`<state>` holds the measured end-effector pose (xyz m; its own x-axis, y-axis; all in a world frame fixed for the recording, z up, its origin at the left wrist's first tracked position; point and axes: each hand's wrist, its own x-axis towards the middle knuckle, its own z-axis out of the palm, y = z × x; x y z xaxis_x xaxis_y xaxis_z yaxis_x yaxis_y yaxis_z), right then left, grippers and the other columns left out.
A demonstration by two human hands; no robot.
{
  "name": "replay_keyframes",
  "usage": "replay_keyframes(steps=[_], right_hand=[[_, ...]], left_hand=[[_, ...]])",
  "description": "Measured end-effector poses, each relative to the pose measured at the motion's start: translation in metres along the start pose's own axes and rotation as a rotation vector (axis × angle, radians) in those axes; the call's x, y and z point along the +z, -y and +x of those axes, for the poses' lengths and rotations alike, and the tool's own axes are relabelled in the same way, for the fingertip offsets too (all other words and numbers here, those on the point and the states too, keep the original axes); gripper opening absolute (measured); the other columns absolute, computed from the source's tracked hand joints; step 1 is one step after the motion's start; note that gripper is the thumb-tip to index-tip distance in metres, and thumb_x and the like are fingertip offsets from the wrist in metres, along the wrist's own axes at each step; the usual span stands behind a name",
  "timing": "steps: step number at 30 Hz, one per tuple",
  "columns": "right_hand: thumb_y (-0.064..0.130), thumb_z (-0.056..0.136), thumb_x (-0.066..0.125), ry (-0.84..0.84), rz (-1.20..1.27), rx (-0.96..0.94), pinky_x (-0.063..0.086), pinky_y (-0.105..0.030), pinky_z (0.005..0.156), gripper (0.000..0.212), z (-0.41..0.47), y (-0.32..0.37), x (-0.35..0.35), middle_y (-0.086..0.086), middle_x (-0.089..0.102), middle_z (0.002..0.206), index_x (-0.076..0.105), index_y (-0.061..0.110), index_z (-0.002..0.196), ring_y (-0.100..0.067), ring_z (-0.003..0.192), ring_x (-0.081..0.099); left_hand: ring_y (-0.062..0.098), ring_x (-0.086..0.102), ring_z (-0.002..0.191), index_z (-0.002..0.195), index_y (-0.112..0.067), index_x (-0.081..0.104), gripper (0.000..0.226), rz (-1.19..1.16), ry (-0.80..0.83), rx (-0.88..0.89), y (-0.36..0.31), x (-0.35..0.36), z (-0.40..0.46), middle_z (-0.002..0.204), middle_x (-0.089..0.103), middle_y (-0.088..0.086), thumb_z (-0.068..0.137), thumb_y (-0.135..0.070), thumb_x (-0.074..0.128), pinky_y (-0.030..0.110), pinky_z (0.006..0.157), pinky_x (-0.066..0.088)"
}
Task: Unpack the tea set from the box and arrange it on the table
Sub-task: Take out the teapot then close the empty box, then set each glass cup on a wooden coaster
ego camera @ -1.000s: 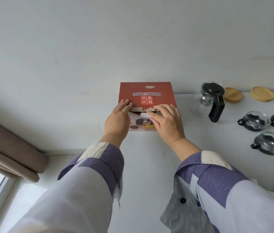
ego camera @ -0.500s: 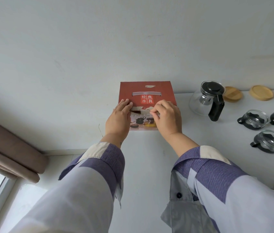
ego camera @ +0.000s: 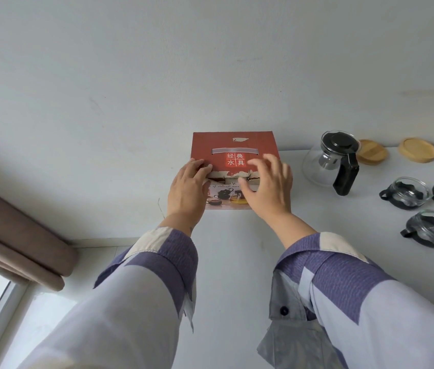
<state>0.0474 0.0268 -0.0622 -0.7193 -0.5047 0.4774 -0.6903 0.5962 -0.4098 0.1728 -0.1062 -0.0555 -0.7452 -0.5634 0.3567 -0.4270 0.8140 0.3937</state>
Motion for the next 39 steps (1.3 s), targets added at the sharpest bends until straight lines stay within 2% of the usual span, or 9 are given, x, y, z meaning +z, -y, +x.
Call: replay_keyframes(steps=[3, 6, 12, 17, 28, 31, 34, 36, 39], right_hand=[[0.037, 0.094, 0.045, 0.029, 0.241, 0.367, 0.04, -0.041, 0.099, 0.048, 0.004, -0.004, -0.009, -0.011, 0.049, 0.134, 0.043, 0.016, 0.137, -0.03, 0.122, 0.046], [0.03, 0.1, 0.035, 0.164, 0.459, 0.664, 0.045, -0.032, 0.081, 0.039, 0.013, -0.005, -0.009, -0.011, 0.06, 0.123, 0.046, 0.01, 0.132, -0.032, 0.111, 0.058], [0.026, 0.101, 0.032, 0.076, 0.495, 0.678, 0.041, -0.027, 0.076, 0.034, 0.033, -0.006, -0.002, -0.01, 0.065, 0.116, 0.055, 0.011, 0.12, -0.028, 0.102, 0.061], [0.031, 0.102, 0.032, 0.156, 0.506, 0.663, 0.041, -0.036, 0.102, 0.044, 0.067, -0.009, 0.008, -0.007, 0.052, 0.14, 0.042, 0.015, 0.142, -0.027, 0.127, 0.049], [0.034, 0.103, 0.029, 0.282, 0.572, 0.671, 0.035, -0.037, 0.11, 0.049, 0.08, -0.014, 0.02, -0.004, 0.036, 0.152, 0.025, 0.021, 0.15, -0.025, 0.137, 0.039], [0.043, 0.101, 0.029, 0.4, 0.619, 0.688, 0.038, -0.048, 0.108, 0.054, 0.082, -0.015, 0.005, -0.001, 0.032, 0.154, 0.016, 0.029, 0.151, -0.029, 0.136, 0.038], [0.047, 0.1, 0.023, 0.443, 0.539, 0.665, 0.037, -0.051, 0.107, 0.056, 0.081, -0.019, -0.018, -0.002, 0.03, 0.155, 0.014, 0.028, 0.152, -0.032, 0.137, 0.036], [0.04, 0.101, 0.024, 0.435, 0.509, 0.65, 0.037, -0.046, 0.108, 0.052, 0.074, -0.024, -0.033, -0.006, 0.038, 0.151, 0.03, 0.019, 0.148, -0.028, 0.132, 0.04], [0.031, 0.1, 0.031, 0.476, 0.452, 0.624, 0.044, -0.038, 0.095, 0.042, 0.055, -0.038, -0.056, -0.014, 0.059, 0.128, 0.054, 0.009, 0.126, -0.027, 0.107, 0.054]], left_hand=[[0.024, 0.038, 0.133, 0.142, -0.021, 0.037, 0.052, -0.124, 0.014, -0.181, -0.001, -0.001, -0.002, 0.15, 0.031, 0.005, 0.094, -0.024, 0.055, 0.04, 0.104, 0.042], [0.026, 0.045, 0.129, 0.15, -0.015, 0.018, 0.063, -0.302, 0.091, -0.376, -0.004, 0.003, 0.0, 0.146, 0.041, 0.006, 0.097, -0.025, 0.051, 0.037, 0.1, 0.04], [0.021, 0.054, 0.112, 0.137, -0.016, 0.039, 0.044, -0.45, 0.018, -0.407, -0.009, 0.004, 0.028, 0.127, 0.057, 0.003, 0.096, -0.014, 0.052, 0.03, 0.09, 0.045], [0.017, 0.053, 0.105, 0.137, -0.015, 0.039, 0.043, -0.444, 0.018, -0.417, -0.002, 0.008, 0.057, 0.126, 0.056, 0.004, 0.096, -0.012, 0.051, 0.025, 0.085, 0.042], [0.026, 0.061, 0.096, 0.139, -0.02, 0.031, 0.042, -0.173, 0.121, -0.468, 0.017, 0.023, 0.071, 0.118, 0.062, 0.006, 0.099, -0.016, 0.041, 0.04, 0.075, 0.053], [0.028, 0.05, 0.122, 0.148, -0.014, 0.016, 0.059, -0.064, 0.195, -0.479, 0.008, 0.012, 0.073, 0.146, 0.04, 0.007, 0.097, -0.018, 0.045, 0.044, 0.088, 0.05], [0.026, 0.016, 0.146, 0.151, -0.007, -0.003, 0.078, 0.086, 0.144, -0.36, -0.01, 0.003, 0.071, 0.16, 0.003, 0.005, 0.093, -0.002, 0.047, 0.041, 0.116, 0.026], [0.023, 0.0, 0.148, 0.151, -0.006, -0.006, 0.081, 0.153, 0.107, -0.242, -0.027, -0.001, 0.071, 0.16, -0.005, 0.006, 0.088, 0.005, 0.043, 0.038, 0.121, 0.009], [0.019, -0.004, 0.148, 0.152, -0.008, -0.004, 0.076, 0.202, 0.14, -0.092, -0.062, 0.0, 0.068, 0.161, -0.005, 0.005, 0.09, -0.002, 0.038, 0.036, 0.121, 0.003]])
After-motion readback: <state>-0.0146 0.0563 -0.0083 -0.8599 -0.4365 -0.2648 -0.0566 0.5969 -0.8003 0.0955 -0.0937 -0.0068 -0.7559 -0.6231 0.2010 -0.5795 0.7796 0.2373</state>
